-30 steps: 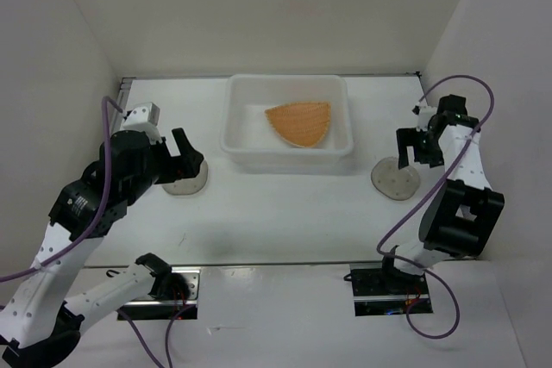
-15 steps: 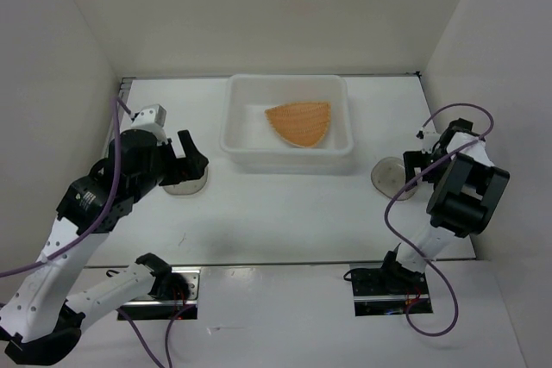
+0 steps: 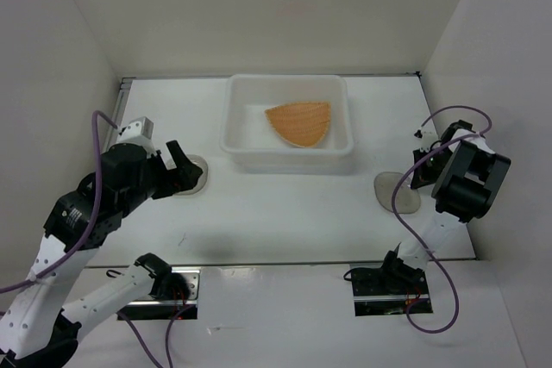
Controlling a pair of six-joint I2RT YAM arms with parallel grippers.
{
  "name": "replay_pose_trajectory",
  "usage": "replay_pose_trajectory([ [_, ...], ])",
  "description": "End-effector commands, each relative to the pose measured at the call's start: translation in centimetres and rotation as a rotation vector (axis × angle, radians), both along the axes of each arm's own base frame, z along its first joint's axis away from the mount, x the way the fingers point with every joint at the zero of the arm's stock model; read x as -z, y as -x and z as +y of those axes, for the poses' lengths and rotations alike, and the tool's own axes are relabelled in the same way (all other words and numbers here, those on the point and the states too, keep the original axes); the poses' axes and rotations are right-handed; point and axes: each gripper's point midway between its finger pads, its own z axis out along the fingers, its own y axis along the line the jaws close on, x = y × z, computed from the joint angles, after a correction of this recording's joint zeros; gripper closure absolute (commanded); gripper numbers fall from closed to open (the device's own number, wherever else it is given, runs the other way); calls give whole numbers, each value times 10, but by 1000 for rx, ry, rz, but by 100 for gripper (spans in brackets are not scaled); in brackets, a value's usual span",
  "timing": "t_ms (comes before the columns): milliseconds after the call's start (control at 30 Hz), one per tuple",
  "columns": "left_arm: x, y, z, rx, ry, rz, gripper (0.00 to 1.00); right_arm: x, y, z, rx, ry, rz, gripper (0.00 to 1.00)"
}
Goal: Place the mixed dishes into the plastic bin
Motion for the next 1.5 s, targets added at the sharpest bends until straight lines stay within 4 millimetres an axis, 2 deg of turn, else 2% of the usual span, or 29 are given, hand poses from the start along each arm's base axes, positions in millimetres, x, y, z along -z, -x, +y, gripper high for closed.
replay_pose_trajectory([
  [0,3,5,-3,-8,48,19,0,23,4,11,-24,-58,32,92],
  [33,4,7,-2,-14,58,20,0,26,6,10,-24,-55,45,100],
  [100,2,9,-1,-14,63,11,0,25,4,8,-4,-46,46,100],
  [200,3,12,1,-14,62,12,0,11,1,0,17,-17,18,100],
  [233,3,12,1,-14,62,12,0,-7,-3,-4,29,-14,-21,100],
  [300,2,15,2,-14,63,11,0,-28,-5,-2,-14,-14,-61,100],
  [400,3,18,4,-8,61,0,0,-89,-8,11,-101,-49,-186,100],
  [433,5,19,5,-8,60,1,0,-115,-17,15,-164,-49,-268,100],
  [467,5,19,5,-8,60,1,0,-142,-10,24,-192,-51,-306,100],
  [500,10,18,8,-22,41,18,0,-159,-11,28,-218,-48,-345,100],
  [533,13,18,8,-17,24,31,0,-190,-20,29,-265,-12,-423,100],
  [567,15,19,12,-23,4,35,0,-213,-18,46,-303,-39,-469,100],
  [600,18,16,13,-27,-10,43,0,-230,-21,54,-330,-34,-508,100],
  [633,20,15,12,-20,-26,50,0,-261,-29,60,-345,-3,-576,100],
  [667,16,14,14,-29,-27,38,0,-294,-39,78,-400,21,-659,100],
  [733,16,11,13,-22,-36,35,0,-323,-48,101,-411,-4,-719,100],
  [767,18,9,14,-25,-54,40,0,-347,-64,123,-463,-4,-789,100],
  [833,10,5,16,-41,-53,16,0,-362,-82,149,-445,-51,-813,100],
  [867,10,5,16,-41,-53,16,0,-366,-105,172,-485,-68,-832,100],
  [900,12,2,17,-52,-66,23,0,-364,-117,185,-490,-88,-824,100],
  [1000,19,2,15,-44,-81,60,0,-341,-160,231,-531,-143,-781,100],
  [1067,15,5,16,-49,-80,72,0,-322,-175,264,-592,-70,-765,100],
  [1100,17,7,17,-54,-78,83,0,-299,-185,275,-609,-71,-719,100],
  [1133,14,8,17,-59,-69,81,0,-296,-190,285,-636,-73,-722,100],
  [1167,13,11,19,-65,-60,83,0,-271,-198,300,-658,-68,-675,100],
  [1267,7,23,18,-72,3,78,0,-251,-218,311,-673,-39,-660,100],
  [1300,3,27,18,-66,23,73,0,-233,-226,318,-690,-33,-636,100],
  [1400,5,39,20,-76,49,102,0,-197,-239,317,-681,-11,-576,100],
  [1467,6,46,21,-79,72,112,0,-183,-244,315,-676,0,-553,100],
])
